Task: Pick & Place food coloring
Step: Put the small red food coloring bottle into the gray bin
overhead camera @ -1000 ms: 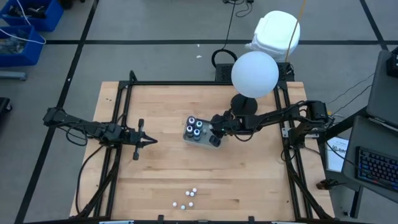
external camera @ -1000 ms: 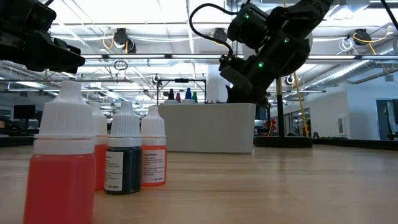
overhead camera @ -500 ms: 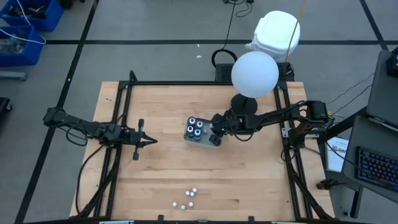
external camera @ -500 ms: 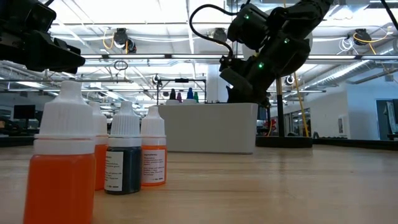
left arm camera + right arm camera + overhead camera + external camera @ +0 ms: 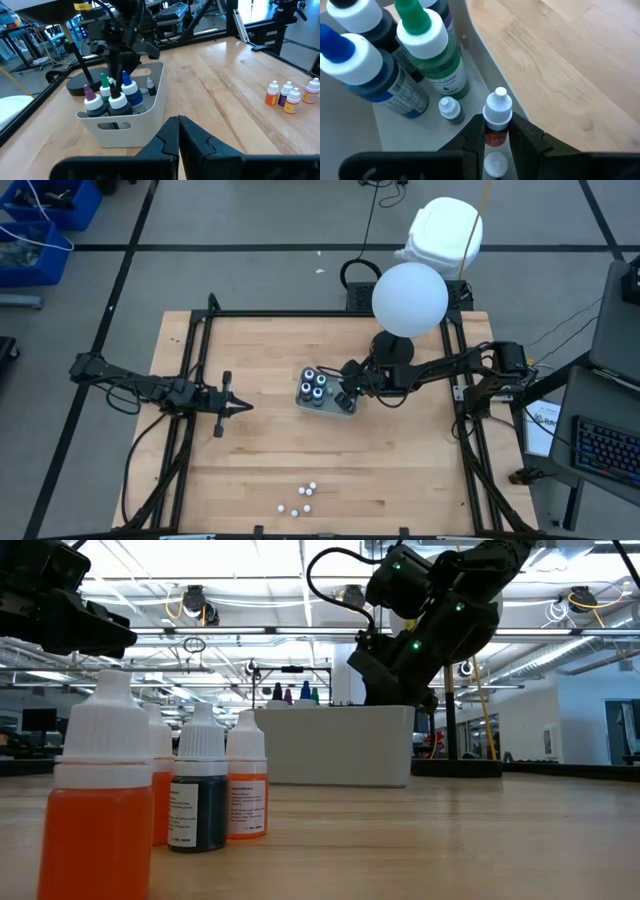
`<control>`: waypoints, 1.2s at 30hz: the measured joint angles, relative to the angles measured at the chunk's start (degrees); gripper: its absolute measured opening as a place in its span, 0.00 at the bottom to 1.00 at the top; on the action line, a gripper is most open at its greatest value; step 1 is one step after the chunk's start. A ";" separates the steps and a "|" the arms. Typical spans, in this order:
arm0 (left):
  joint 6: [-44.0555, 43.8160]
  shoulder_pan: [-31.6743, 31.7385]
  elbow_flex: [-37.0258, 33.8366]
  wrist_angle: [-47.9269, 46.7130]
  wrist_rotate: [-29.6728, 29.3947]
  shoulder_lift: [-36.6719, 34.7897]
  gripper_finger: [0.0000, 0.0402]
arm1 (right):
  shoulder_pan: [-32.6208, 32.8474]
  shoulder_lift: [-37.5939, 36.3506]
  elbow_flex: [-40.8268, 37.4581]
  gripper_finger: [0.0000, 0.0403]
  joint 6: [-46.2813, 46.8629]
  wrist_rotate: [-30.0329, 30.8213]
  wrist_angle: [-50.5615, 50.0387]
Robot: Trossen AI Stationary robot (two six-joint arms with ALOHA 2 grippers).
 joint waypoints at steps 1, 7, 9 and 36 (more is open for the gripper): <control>0.00 0.02 0.00 0.00 0.00 0.02 0.02 | 0.02 0.00 0.00 0.15 -0.08 0.14 0.02; 0.02 0.01 0.00 0.01 0.00 0.01 0.02 | 0.06 0.02 -0.02 0.15 -1.89 2.54 3.72; 0.03 0.00 0.00 0.01 -0.01 0.02 0.02 | 0.26 0.02 -0.02 0.15 -2.43 2.93 5.07; 1.11 0.02 -0.02 -0.52 -0.02 0.00 0.02 | 7.15 -3.50 -5.57 0.14 -6.61 14.24 12.24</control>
